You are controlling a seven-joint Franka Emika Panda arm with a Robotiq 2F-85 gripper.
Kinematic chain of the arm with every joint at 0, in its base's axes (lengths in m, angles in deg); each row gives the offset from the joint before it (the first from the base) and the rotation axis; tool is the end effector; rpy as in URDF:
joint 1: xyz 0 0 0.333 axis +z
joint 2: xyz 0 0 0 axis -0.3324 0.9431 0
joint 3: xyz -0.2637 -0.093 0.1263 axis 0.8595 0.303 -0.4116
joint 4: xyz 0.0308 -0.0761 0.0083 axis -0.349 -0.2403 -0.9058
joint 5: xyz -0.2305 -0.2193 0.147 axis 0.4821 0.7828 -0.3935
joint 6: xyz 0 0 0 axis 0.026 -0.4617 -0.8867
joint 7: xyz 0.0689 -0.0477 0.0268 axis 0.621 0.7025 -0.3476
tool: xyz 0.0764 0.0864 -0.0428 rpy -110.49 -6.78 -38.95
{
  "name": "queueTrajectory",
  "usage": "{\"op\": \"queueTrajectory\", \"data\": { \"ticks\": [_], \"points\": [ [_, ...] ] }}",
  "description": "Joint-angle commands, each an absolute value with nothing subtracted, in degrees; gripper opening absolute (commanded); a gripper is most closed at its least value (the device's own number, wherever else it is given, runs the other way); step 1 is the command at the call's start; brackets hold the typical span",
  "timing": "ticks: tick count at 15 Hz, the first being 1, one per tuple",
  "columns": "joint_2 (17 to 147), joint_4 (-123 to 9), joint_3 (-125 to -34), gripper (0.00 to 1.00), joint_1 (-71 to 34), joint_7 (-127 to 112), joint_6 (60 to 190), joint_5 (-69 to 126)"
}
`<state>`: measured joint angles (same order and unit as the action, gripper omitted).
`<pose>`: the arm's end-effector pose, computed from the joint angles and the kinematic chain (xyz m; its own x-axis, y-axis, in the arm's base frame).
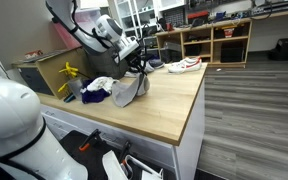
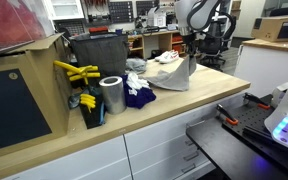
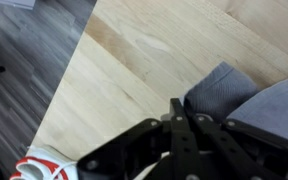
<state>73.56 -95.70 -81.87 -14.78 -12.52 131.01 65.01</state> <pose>0.5016 0.0185 0.3030 0.8311 0.5471 -0.0995 0.5334 -0.7336 0.4211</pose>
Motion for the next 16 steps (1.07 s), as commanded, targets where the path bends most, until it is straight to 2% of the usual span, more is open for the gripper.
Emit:
{"op": "queueTrajectory", "data": {
  "ticks": [1,10,11,13,16],
  "points": [
    [69.72,-94.72,-84.38,0.01,-15.71,-27.34,127.64,61.68],
    [65.46,-95.25,-85.15,0.01,-16.18,-57.25,124.36,63.12],
    [65.11,-95.28,-85.1,0.27,-16.25,-60.36,124.21,63.52],
    [64.28,-95.45,-85.0,0.33,-16.42,-65.85,124.38,63.46],
    [63.18,-95.49,-84.85,0.55,-16.69,-71.89,124.63,62.91]
  ]
}}
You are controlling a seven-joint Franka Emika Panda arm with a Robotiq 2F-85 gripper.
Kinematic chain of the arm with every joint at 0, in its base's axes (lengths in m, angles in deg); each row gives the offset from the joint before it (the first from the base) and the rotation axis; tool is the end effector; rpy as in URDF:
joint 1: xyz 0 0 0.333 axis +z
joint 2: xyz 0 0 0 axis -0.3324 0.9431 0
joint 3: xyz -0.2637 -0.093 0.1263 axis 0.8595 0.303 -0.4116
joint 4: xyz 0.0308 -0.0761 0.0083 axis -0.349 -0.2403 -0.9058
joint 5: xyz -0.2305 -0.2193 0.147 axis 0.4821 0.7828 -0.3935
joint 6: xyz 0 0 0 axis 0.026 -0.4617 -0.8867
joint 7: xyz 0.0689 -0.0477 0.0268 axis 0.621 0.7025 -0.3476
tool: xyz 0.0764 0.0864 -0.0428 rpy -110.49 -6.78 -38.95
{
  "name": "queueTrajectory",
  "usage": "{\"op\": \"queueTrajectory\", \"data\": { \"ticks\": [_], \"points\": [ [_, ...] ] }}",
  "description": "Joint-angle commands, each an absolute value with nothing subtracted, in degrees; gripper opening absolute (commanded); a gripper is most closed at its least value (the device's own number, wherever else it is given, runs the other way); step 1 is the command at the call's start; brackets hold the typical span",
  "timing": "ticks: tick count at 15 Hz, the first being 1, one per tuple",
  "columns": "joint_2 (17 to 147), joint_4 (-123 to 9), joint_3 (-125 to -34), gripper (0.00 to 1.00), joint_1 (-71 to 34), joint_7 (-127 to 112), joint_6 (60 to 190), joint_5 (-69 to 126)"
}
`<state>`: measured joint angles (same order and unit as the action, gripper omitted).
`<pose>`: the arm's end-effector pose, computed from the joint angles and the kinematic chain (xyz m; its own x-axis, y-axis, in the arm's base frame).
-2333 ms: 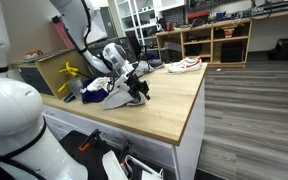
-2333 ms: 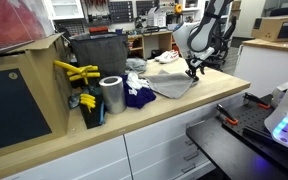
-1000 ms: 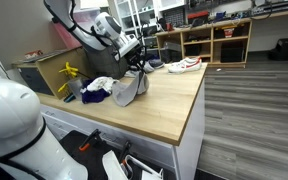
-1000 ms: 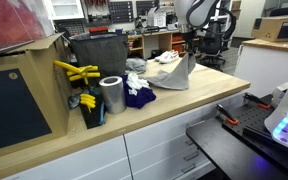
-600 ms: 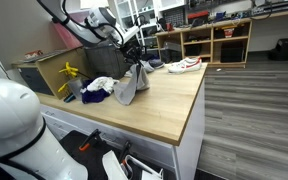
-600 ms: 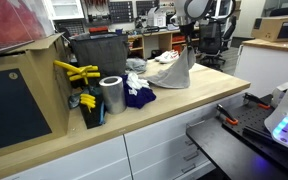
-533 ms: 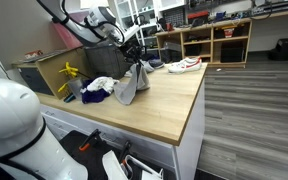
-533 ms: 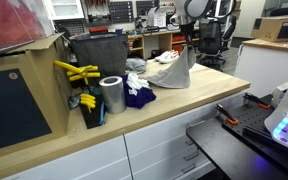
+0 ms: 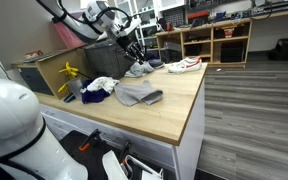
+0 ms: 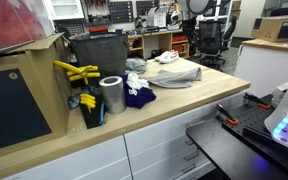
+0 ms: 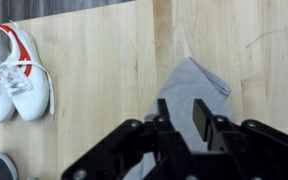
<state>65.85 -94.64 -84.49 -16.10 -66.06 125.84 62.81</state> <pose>0.4978 0.0216 0.3709 0.1384 0.9094 -0.3922 0.9671 -0.0388 0.2513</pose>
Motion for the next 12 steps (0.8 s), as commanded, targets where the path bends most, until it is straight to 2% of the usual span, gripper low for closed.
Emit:
{"op": "queueTrajectory", "data": {
  "ticks": [1,5,6,12],
  "points": [
    [62.82,-95.39,-84.79,0.64,-16.75,-73.32,124.86,62.05],
    [63.62,-93.91,-85.01,0.94,-16.48,-68.83,123.91,53.22],
    [64.33,-93.65,-85.11,0.99,-16.44,-66.38,123.73,50.95],
    [69.26,-93.33,-86.5,1.0,-15.53,-52.7,124.02,40.24]
  ]
}}
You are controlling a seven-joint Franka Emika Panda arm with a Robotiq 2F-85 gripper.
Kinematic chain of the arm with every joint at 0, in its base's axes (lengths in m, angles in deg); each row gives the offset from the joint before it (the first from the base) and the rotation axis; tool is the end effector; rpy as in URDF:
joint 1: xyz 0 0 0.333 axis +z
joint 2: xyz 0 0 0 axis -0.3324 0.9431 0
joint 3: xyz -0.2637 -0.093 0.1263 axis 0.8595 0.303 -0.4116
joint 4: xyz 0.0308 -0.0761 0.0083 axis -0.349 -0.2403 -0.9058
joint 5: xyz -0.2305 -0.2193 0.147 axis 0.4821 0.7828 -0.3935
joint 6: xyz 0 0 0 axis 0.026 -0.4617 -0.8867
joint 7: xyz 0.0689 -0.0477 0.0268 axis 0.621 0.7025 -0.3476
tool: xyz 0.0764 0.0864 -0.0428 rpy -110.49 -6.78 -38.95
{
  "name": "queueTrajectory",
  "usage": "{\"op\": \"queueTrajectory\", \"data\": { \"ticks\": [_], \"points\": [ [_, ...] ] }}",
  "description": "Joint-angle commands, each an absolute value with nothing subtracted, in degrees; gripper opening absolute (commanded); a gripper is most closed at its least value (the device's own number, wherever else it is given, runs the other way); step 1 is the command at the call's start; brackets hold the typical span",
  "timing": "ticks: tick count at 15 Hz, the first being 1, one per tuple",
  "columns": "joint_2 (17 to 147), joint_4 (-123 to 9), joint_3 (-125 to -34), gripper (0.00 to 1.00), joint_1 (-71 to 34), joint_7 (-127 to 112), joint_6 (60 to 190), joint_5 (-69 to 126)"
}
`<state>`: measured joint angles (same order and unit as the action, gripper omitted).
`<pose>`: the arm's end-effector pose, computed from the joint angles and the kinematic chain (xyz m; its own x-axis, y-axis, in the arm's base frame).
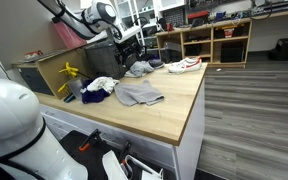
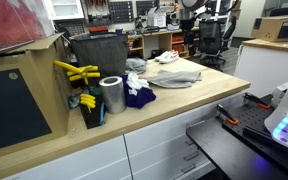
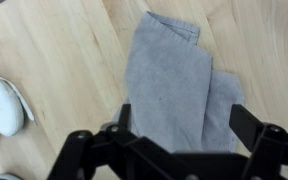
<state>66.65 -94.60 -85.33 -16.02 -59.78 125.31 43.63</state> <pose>0.4940 0.0358 0.3606 0.4190 0.8953 -0.1511 0.9014 -0.3901 0.1877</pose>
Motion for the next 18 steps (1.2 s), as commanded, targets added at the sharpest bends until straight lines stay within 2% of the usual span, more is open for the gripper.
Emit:
{"op": "queueTrajectory", "data": {
  "ticks": [1,8,9,10,13,18],
  "points": [
    [70.15,-93.49,-87.0,1.0,-15.22,-49.12,124.19,39.5],
    [76.24,-94.32,-89.81,1.0,-12.88,-23.93,127.35,35.55],
    [77.21,-94.52,-89.72,0.75,-12.4,-20.24,128.47,36.23],
    [78.17,-94.7,-89.53,0.74,-11.87,-16.66,129.54,37.01],
    [81.41,-95.04,-88.46,0.49,-10.2,-7.01,132.64,39.63],
    [86.83,-94.83,-85.43,0.14,-7.48,4.3,136.04,43.76]
  ]
}}
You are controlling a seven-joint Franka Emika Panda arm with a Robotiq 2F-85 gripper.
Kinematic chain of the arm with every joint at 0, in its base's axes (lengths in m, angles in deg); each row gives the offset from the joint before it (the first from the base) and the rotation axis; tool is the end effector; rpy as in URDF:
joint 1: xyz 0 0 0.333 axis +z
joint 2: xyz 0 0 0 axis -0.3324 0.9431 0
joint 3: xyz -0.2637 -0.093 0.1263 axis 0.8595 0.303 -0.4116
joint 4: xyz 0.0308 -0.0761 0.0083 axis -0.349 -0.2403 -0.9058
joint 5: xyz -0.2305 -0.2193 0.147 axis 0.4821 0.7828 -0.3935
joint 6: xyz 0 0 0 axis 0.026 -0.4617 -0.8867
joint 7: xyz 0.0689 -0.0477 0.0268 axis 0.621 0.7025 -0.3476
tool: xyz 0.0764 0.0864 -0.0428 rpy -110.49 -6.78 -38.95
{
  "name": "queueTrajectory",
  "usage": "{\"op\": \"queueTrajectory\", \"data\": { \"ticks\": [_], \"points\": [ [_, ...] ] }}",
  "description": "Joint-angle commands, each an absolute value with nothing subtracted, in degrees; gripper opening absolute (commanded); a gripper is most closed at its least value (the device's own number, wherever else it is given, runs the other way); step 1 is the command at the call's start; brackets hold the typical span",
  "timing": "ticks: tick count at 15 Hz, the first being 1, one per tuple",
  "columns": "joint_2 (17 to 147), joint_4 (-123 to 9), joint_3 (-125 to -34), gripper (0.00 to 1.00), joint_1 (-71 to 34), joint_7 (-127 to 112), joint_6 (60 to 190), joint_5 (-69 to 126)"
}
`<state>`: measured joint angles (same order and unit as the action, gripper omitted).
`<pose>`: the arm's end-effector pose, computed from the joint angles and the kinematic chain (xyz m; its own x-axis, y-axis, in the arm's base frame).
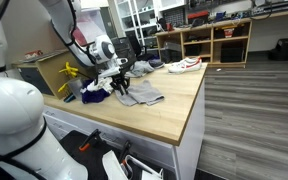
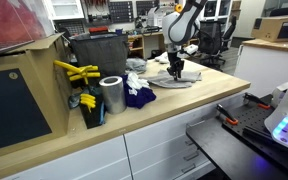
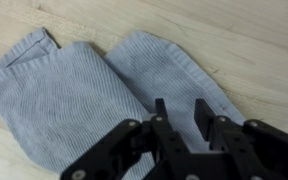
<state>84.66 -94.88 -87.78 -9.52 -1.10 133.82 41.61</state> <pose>0.4822 0.1204 0.2141 0.9545 0.2840 -0.0908 0.2946 -0.9452 0.1408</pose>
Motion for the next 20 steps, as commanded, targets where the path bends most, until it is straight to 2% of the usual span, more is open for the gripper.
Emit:
{"op": "queueTrajectory", "data": {
  "ticks": [1,3,7,20],
  "points": [
    [87.71,-94.8,-84.7,0.05,-6.92,5.68,136.61,44.43],
    [89.23,-94.68,-83.48,0.0,-5.98,7.5,137.58,45.13],
    [89.66,-95.44,-83.84,0.0,-5.72,7.42,137.44,42.82],
    [84.48,-102.1,-99.58,0.0,-10.07,-8.9,128.98,11.95]
  ]
}}
